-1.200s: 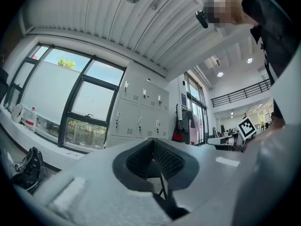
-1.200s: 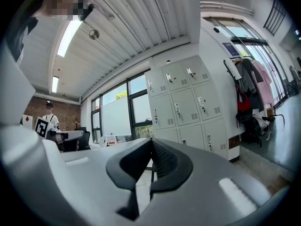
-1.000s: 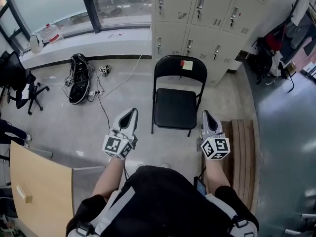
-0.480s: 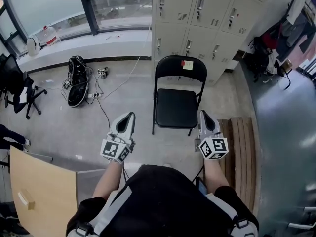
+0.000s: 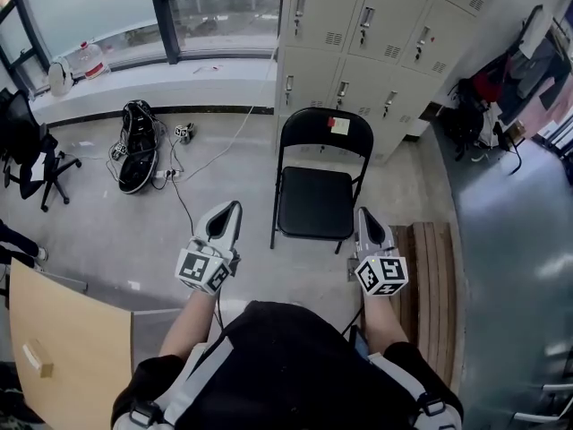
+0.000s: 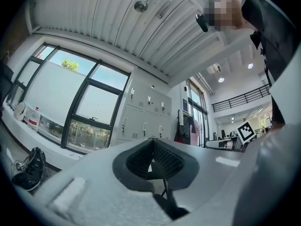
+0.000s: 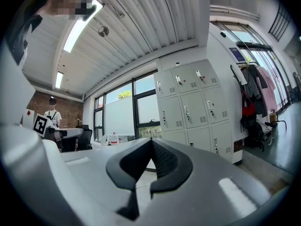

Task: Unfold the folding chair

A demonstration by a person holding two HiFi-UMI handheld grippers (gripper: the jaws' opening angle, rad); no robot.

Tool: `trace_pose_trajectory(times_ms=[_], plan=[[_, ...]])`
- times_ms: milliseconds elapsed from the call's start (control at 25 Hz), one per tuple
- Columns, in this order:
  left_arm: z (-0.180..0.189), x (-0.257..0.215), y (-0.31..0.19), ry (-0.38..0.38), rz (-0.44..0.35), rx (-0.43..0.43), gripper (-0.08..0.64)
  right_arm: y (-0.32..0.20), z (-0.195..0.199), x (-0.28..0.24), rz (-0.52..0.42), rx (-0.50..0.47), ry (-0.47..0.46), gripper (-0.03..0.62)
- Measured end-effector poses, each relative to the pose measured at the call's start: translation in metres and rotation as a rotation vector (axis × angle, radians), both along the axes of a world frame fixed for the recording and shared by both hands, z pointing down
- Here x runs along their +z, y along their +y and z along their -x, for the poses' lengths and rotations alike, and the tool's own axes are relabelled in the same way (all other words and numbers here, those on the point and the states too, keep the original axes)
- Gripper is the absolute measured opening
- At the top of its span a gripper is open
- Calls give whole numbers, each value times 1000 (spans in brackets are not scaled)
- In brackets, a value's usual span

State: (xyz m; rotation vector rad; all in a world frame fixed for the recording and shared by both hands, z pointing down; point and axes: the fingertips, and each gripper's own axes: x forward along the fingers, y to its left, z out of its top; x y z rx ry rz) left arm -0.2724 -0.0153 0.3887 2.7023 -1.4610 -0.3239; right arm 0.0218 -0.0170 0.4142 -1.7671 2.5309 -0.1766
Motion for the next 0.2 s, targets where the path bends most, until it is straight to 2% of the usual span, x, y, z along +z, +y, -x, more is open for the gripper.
trace_pose_trajectory(times_ms=[200], plan=[[4, 8, -5, 20, 25, -19, 0, -8, 4, -2, -6, -7, 7, 3]])
